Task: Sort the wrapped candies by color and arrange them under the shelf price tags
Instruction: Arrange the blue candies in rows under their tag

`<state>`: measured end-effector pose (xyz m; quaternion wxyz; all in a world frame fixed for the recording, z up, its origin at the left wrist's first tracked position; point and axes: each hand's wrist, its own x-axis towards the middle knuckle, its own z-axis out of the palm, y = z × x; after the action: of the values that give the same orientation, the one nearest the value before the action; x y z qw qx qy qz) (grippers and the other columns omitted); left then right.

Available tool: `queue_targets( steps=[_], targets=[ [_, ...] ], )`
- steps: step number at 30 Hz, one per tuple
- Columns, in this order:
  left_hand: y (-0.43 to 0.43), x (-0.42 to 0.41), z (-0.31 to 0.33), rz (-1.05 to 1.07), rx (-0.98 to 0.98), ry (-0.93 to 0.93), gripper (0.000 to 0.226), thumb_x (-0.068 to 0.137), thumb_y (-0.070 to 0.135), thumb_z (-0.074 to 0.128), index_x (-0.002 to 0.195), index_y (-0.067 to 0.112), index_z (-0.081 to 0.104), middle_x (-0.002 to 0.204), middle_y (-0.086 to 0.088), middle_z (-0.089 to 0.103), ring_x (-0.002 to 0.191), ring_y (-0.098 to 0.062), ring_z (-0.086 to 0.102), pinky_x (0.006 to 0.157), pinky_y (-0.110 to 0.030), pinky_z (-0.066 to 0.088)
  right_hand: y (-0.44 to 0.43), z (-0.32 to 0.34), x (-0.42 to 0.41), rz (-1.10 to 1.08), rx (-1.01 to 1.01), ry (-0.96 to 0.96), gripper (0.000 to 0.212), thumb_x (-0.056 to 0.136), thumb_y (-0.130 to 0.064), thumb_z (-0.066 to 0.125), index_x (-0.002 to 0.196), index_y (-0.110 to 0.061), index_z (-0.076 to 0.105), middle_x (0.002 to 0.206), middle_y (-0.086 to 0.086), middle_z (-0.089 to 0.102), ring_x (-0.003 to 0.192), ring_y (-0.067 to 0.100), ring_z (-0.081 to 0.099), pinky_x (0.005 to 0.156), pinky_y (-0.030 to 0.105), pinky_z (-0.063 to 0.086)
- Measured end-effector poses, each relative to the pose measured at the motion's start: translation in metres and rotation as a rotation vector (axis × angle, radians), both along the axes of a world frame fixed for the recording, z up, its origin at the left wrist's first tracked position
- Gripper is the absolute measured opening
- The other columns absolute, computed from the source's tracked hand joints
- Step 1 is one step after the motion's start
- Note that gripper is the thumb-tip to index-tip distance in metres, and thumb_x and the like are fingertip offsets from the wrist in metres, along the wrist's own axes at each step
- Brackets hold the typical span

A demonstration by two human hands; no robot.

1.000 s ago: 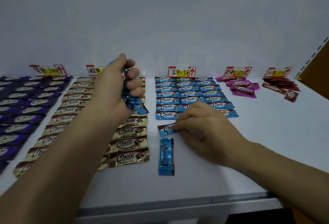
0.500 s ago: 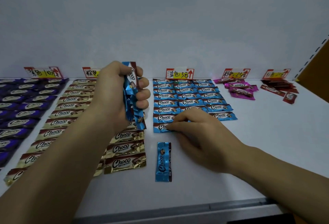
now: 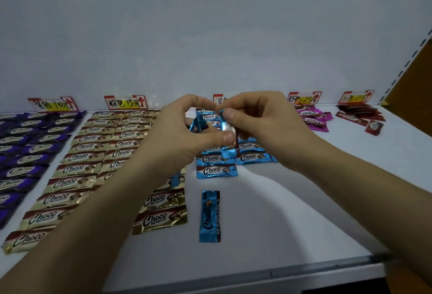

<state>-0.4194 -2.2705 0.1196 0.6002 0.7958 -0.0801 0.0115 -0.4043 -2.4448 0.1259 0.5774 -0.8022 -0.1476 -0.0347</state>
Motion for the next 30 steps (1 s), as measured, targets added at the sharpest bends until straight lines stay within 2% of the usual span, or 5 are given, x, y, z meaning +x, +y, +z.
queue_targets(
  steps=[5,12,20,25,30],
  targets=[
    [0.009,0.011,-0.001,-0.024,-0.448,0.159,0.009,0.093,0.016,0.055,0.099,0.013,0.06,0.063,0.0,0.041,0.046,-0.01,0.029,0.038,-0.021,0.025,-0.042,-0.007,-0.008,-0.146,-0.033,-0.019,0.008,0.095,-0.013,0.065,0.092,-0.016,0.073,0.079,0.001,0.075,0.07,0.014,0.071,0.064,0.026,0.059],
    [0.009,0.014,-0.003,-0.088,-0.971,0.255,0.057,0.056,-0.013,0.027,0.1,0.014,0.051,0.069,-0.002,0.041,0.058,-0.011,0.039,0.052,-0.022,0.035,-0.065,-0.028,-0.022,0.125,-0.591,-0.006,0.021,0.097,-0.01,0.061,0.094,-0.026,0.074,0.098,-0.018,0.07,0.091,-0.002,0.062,0.074,0.019,0.05],
    [0.012,0.017,-0.004,0.014,-1.05,0.261,0.065,0.081,-0.019,0.029,0.125,0.018,0.059,0.098,-0.008,0.069,0.088,-0.02,0.071,0.071,-0.033,0.057,-0.063,-0.053,-0.049,-0.106,-0.605,-0.144,0.024,0.076,-0.046,0.082,0.082,-0.03,0.065,0.075,-0.015,0.062,0.07,0.003,0.056,0.054,0.015,0.041],
    [0.006,0.016,-0.004,0.077,-0.997,0.221,0.073,0.084,-0.019,0.027,0.138,0.023,0.051,0.108,-0.011,0.075,0.095,-0.024,0.074,0.067,-0.033,0.058,-0.065,-0.058,-0.048,-0.062,-0.724,-0.327,0.01,0.086,-0.033,0.078,0.095,-0.034,0.077,0.092,-0.02,0.071,0.086,0.002,0.06,0.068,0.01,0.04],
    [0.003,0.012,-0.001,0.03,-0.934,0.195,0.056,0.094,-0.015,0.026,0.137,0.015,0.048,0.113,-0.011,0.075,0.103,-0.026,0.073,0.07,-0.031,0.061,-0.06,-0.066,-0.04,0.031,-0.79,-0.49,0.013,0.088,-0.027,0.068,0.096,-0.025,0.079,0.096,-0.01,0.076,0.088,0.016,0.068,0.074,0.035,0.057]
  ],
)
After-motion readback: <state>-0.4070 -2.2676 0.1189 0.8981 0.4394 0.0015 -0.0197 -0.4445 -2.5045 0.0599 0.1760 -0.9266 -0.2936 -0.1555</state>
